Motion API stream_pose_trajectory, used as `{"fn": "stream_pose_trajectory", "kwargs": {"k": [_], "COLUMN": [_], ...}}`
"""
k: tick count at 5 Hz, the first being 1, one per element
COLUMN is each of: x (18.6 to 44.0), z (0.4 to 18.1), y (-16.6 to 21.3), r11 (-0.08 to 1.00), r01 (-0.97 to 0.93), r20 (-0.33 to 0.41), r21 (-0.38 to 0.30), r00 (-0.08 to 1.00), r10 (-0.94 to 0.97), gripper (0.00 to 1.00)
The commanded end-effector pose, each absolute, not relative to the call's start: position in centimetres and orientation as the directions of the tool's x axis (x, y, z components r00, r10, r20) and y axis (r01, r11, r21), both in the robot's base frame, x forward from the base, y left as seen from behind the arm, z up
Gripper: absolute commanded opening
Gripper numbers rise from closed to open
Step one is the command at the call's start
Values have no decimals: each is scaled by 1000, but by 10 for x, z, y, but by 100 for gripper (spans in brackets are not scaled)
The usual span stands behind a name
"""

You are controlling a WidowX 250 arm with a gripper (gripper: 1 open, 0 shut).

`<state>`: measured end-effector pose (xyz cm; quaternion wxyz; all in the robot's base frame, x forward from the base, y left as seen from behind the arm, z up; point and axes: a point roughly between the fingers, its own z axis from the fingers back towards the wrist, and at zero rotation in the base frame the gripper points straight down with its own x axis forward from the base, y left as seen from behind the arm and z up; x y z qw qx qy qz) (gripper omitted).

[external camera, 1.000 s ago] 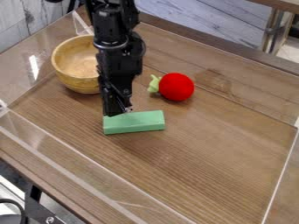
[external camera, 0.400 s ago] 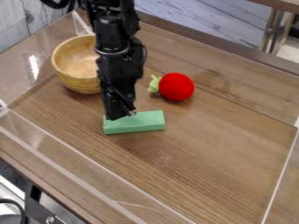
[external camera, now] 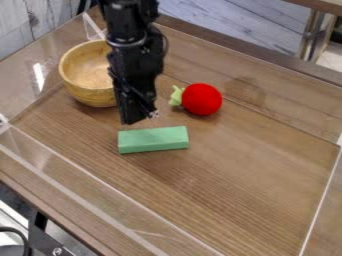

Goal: Put the green stick in the brown bowl

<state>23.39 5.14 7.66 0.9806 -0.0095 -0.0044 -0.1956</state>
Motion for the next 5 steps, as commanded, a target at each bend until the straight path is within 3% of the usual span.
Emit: {"fn": "stream_pose_trajectory", "kwargs": {"k": [1, 2, 3, 5], "x": [240, 247, 252, 253], "z": [96, 101, 96, 90], "y": [52, 57, 58, 62], "r11": [951, 948, 930, 853], "r01": [308, 319, 368, 523], "r20": [75, 79, 77, 70], "r21": [20, 19, 16, 8], "r00": [948, 944, 926, 850], "r10": [-308, -320, -368, -522], "gripper": [0, 0, 100, 100]}}
